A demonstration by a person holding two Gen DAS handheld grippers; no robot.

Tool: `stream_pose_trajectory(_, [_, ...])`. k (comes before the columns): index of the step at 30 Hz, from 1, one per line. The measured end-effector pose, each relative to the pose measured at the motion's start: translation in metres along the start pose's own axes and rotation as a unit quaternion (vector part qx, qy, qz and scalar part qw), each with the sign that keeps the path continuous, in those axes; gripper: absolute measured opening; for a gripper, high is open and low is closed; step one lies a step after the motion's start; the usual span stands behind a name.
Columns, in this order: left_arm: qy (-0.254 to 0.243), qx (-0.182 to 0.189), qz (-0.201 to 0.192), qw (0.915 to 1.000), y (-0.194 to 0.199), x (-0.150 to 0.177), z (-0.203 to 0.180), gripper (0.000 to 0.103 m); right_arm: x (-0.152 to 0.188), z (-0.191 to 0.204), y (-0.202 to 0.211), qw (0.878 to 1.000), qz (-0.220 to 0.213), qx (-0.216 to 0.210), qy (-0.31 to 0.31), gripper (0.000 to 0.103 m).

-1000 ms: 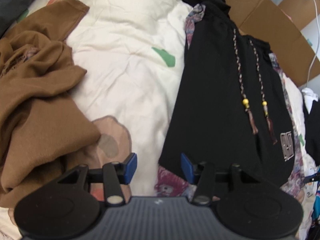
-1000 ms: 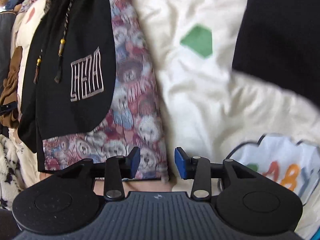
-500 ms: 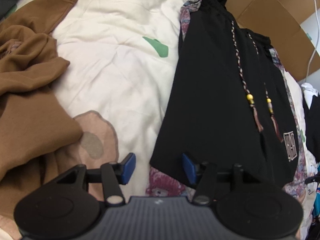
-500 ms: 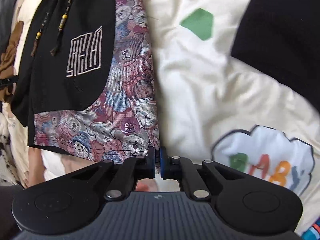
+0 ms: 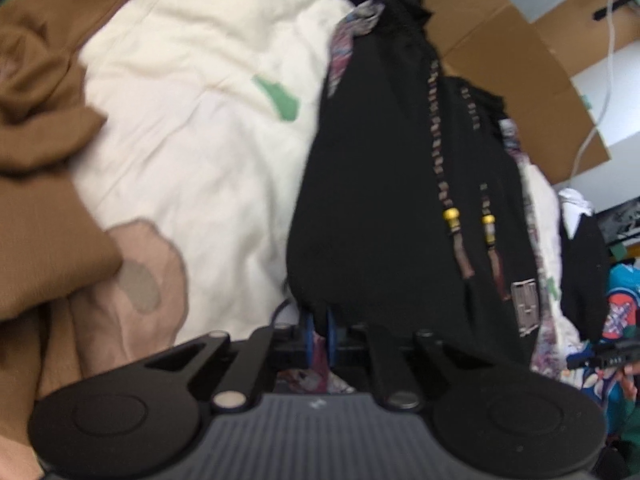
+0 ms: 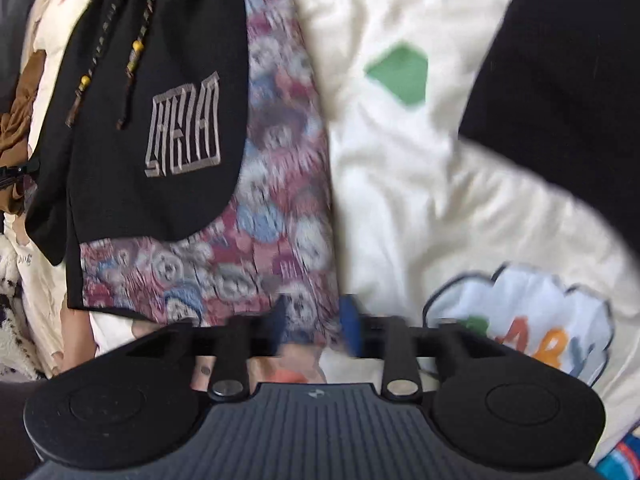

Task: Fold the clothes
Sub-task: 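Close the left gripper on the hem of a pants leg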

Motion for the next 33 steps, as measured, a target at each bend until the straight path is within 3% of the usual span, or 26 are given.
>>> stream_pose_trajectory(5, [-0.053, 0.037, -0.006, 0.9979, 0.016, -0.016, -0.046, 0.007, -0.024, 0.009, 0.023, 0.999, -0.031, 0.004, 0.014, 0.046])
stream_pose_trajectory(9, [-0.086, 0.069, -0.002, 0.9939, 0.006, -0.018, -0.084, 0.007, -0.038, 0.019, 0.039, 0.998, -0.051, -0.002, 0.027, 0.046])
stream_pose_trajectory(19, [-0.139, 0.122, 0.050, 0.9816, -0.066, 0.000, -0.169, 0.007, -0.028, 0.031, 0.032, 0.998, -0.042, -0.034, 0.028, 0.046])
stream_pose_trajectory(23, [-0.152, 0.118, 0.072, 0.9787, -0.089, 0.012, -0.179, 0.009, -0.023, 0.020, 0.029, 0.999, -0.040, -0.033, 0.015, 0.046])
stream_pose_trajectory(26, [-0.149, 0.104, 0.083, 0.9799, -0.101, 0.019, -0.179, 0.022, -0.019, 0.013, 0.027, 0.999, -0.038, -0.035, 0.007, 0.046])
stream_pose_trajectory(29, [-0.154, 0.115, 0.080, 0.9781, -0.094, 0.021, -0.180, 0.036, -0.014, 0.005, 0.022, 0.999, -0.032, -0.035, -0.002, 0.046])
stream_pose_trajectory(33, [-0.154, 0.124, 0.060, 0.9784, -0.072, 0.013, -0.171, 0.037, -0.013, 0.005, 0.018, 0.999, -0.031, -0.041, -0.005, 0.046])
Point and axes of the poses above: each gripper's, at about its wrist camera, not at the fingertips, and y roughly against the way its jaws point, z to its left, x to its underside, the point moved 9 cm from there along -y, roughly the way its jaws point, and after that the axes turned 2 degrees about x, right-handed, at the moved point
